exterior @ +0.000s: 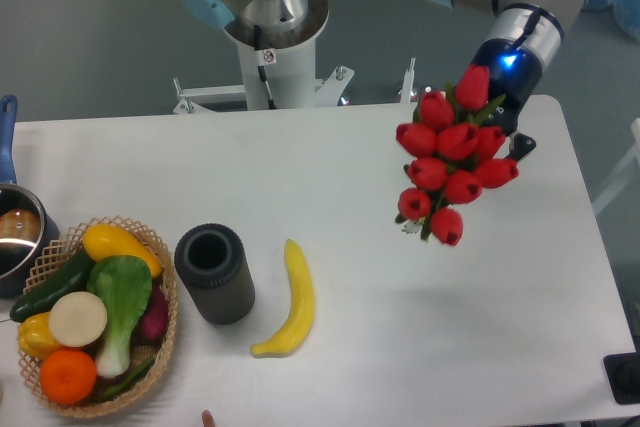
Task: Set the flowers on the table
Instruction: 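Hold the red tulip bunch in the gripper and begin moving it down, then lower the held tulips toward the table beside the yellow banana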
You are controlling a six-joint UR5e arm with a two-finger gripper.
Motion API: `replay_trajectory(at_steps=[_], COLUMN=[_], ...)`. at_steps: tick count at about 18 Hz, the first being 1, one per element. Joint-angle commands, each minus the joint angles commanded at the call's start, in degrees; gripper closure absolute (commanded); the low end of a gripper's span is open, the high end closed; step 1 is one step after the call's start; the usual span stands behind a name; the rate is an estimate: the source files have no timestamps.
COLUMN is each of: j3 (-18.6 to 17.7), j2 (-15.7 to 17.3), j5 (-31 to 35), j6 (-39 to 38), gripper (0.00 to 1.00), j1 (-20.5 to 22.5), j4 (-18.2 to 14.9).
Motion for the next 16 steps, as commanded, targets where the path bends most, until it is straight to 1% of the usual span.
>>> replay_trajectory(at_steps=[3, 4, 5, 7, 9, 11, 13, 16], j3=[0.26, 0.35, 0.61, 2.19, 2.81, 2.99, 2.99, 2.81], j2=[0.44, 0.88, 1.32, 1.85, 1.41, 0.27, -0.70, -2.10], j5=[9.93, 14.23, 18.10, 24.00, 29.36, 36.12, 40.53, 44.06], j6=[0.09, 0.52, 0.61, 0.44, 0.61, 1.05, 1.41, 1.41], gripper=[0.51, 0.46, 0.46, 0.46, 0.46, 0.47, 0.47, 0.48], j1=[-1.59, -1.85, -2.03, -2.47, -3.61, -4.84, -6.51, -7.04], j4=[-0.09, 0.17, 0.09, 0.00, 0.00, 0.26, 0.26, 0.18])
